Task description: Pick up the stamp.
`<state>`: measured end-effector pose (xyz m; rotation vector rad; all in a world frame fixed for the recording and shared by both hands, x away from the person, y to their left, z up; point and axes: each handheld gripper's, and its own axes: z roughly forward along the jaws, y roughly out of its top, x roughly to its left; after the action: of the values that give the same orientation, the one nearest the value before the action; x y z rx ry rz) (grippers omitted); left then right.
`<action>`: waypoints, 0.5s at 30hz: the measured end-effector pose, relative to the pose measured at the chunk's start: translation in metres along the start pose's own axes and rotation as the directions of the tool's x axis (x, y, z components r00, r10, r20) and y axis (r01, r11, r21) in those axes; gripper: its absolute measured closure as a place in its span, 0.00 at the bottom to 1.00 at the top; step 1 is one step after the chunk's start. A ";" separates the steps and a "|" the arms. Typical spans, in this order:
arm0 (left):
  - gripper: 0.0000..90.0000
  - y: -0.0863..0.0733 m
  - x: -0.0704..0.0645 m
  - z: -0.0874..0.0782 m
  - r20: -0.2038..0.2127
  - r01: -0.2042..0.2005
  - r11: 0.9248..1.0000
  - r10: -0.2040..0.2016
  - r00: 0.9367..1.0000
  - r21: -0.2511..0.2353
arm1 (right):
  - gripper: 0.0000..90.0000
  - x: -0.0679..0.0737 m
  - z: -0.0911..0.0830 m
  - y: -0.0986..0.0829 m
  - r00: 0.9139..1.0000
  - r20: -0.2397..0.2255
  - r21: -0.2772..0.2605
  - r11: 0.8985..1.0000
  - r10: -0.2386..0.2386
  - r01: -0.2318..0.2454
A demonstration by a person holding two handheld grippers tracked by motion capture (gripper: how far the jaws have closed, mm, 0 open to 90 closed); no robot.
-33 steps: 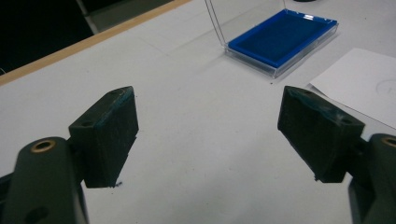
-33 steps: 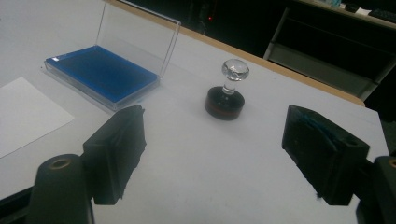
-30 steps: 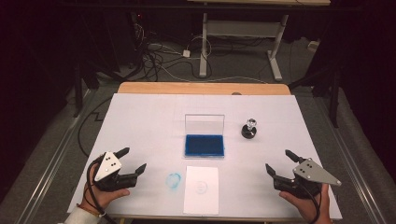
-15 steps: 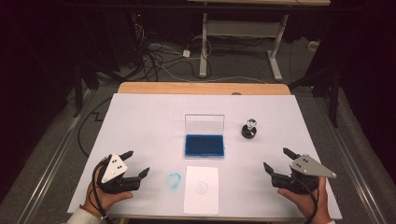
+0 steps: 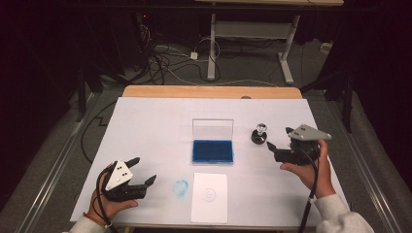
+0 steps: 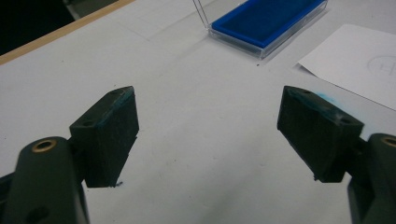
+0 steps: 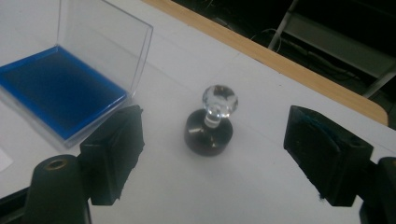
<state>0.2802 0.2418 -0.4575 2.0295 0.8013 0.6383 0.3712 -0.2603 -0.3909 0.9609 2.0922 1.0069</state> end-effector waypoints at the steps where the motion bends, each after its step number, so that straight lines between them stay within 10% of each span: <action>1: 0.22 0.000 0.000 0.000 0.001 0.003 1.000 -0.003 1.000 0.000 | 0.23 -0.002 0.006 0.005 1.000 -0.009 0.017 1.000 -0.001 0.001; 15: 0.22 -0.002 0.001 0.000 0.013 0.004 1.000 -0.004 1.000 0.011 | 0.30 -0.023 0.089 0.024 0.997 -0.059 0.278 0.960 0.046 -0.028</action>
<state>0.2799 0.2431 -0.4588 2.0396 0.8021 0.6188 0.4598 -0.2342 -0.4119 1.1196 2.3200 0.7842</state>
